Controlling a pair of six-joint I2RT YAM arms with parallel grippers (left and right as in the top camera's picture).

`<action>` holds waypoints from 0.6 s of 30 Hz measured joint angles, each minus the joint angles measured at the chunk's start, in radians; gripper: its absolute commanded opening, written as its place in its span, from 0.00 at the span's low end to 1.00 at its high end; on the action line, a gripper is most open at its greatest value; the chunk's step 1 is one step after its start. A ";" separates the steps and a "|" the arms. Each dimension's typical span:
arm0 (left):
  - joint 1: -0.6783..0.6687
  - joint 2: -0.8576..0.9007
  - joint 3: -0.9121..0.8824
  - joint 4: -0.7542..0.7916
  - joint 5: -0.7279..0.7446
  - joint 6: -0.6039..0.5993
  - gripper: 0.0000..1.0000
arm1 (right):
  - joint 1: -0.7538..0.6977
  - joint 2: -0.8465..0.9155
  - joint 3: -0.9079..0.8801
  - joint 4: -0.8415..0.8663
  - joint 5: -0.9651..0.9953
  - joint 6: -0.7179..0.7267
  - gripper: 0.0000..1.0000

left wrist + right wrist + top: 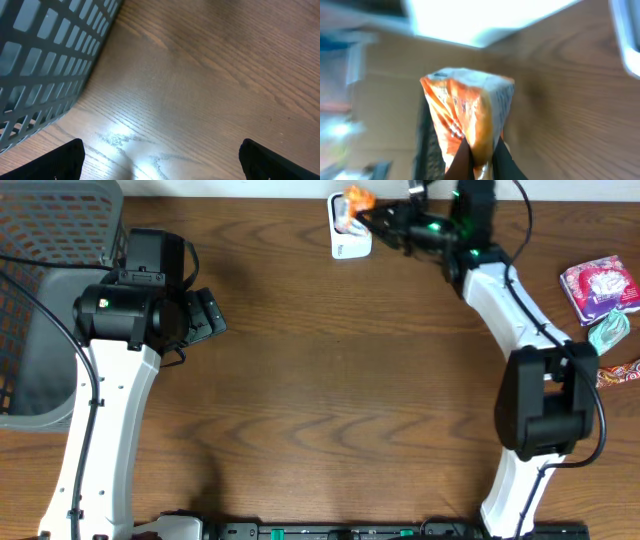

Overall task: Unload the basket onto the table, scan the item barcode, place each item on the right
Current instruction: 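Hold the orange box in front of the white scanner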

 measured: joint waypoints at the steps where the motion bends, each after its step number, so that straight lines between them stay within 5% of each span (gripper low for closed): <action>1: 0.000 0.000 0.000 0.000 0.000 0.000 0.98 | 0.025 0.000 0.038 -0.095 0.092 -0.042 0.02; 7: 0.000 0.000 0.000 0.000 0.000 0.000 0.98 | 0.170 0.000 0.225 -0.463 0.681 -0.266 0.01; 12: 0.000 0.000 0.000 0.000 0.000 0.000 0.98 | 0.250 0.000 0.288 -0.480 1.054 -0.422 0.01; 18: 0.000 0.000 0.000 0.000 0.000 0.000 0.98 | 0.254 0.010 0.289 -0.463 1.251 -0.552 0.01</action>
